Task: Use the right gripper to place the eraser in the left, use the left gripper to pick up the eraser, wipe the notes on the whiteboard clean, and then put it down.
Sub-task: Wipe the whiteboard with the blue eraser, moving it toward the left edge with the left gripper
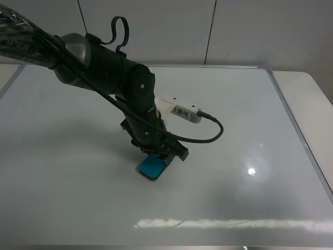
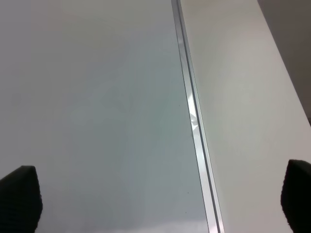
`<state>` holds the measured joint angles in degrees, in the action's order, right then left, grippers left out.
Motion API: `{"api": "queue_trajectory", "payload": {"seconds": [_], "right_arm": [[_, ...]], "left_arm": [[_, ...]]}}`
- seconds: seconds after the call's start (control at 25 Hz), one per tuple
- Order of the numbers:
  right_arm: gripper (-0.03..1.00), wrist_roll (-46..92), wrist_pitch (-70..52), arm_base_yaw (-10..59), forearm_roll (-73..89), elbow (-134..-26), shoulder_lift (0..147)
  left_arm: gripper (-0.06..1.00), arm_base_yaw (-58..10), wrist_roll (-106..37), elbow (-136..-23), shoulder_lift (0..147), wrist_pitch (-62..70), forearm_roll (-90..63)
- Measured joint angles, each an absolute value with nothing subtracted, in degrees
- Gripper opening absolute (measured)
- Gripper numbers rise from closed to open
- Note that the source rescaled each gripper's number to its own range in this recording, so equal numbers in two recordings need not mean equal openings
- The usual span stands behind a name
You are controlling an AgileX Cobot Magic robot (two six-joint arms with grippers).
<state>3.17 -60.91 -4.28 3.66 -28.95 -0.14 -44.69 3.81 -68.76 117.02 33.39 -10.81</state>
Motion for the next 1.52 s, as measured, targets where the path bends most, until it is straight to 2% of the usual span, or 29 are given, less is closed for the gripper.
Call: {"api": "queue_trajectory", "payload": {"seconds": [0.24, 0.72, 1.0, 1.04, 1.08, 1.12, 1.2, 1.28, 1.36, 1.52], "right_arm": [[0.99, 3.2, -60.9, -4.3, 3.7, -28.9, -0.1], [0.99, 3.2, -60.9, -4.3, 3.7, -28.9, -0.1], [0.99, 3.2, -60.9, -4.3, 3.7, -28.9, -0.1], [0.99, 3.2, -60.9, -4.3, 3.7, -28.9, -0.1], [0.99, 3.2, -60.9, -4.3, 3.7, -28.9, -0.1], [0.99, 3.2, -60.9, -4.3, 3.7, -28.9, -0.1], [0.99, 3.2, -60.9, -4.3, 3.7, -28.9, -0.1], [0.99, 3.2, -60.9, -4.3, 3.7, -28.9, -0.1], [0.99, 3.2, -60.9, -4.3, 3.7, -28.9, -0.1], [0.99, 3.2, -60.9, -4.3, 3.7, -28.9, -0.1]], "left_arm": [[0.04, -41.2, 3.6, -68.0, 114.8, 36.4, -12.6], [0.04, -21.6, 11.6, -67.8, 104.2, 41.7, -9.5], [0.04, -17.5, 11.7, -67.8, 103.9, 42.0, -9.4], [0.08, -17.0, 11.5, -67.8, 103.9, 42.0, -9.2], [0.19, -16.8, 11.2, -67.8, 103.9, 41.9, -8.5], [0.34, -16.7, 11.1, -67.8, 103.9, 41.8, -7.9], [0.74, -16.7, 10.9, -67.8, 103.9, 41.6, -6.6], [0.91, -16.7, 10.9, -67.8, 103.8, 41.5, -6.4], [0.97, -16.7, 10.9, -67.8, 103.8, 41.5, -6.3], [0.99, -16.7, 10.9, -67.8, 103.7, 41.4, -6.1]]}}
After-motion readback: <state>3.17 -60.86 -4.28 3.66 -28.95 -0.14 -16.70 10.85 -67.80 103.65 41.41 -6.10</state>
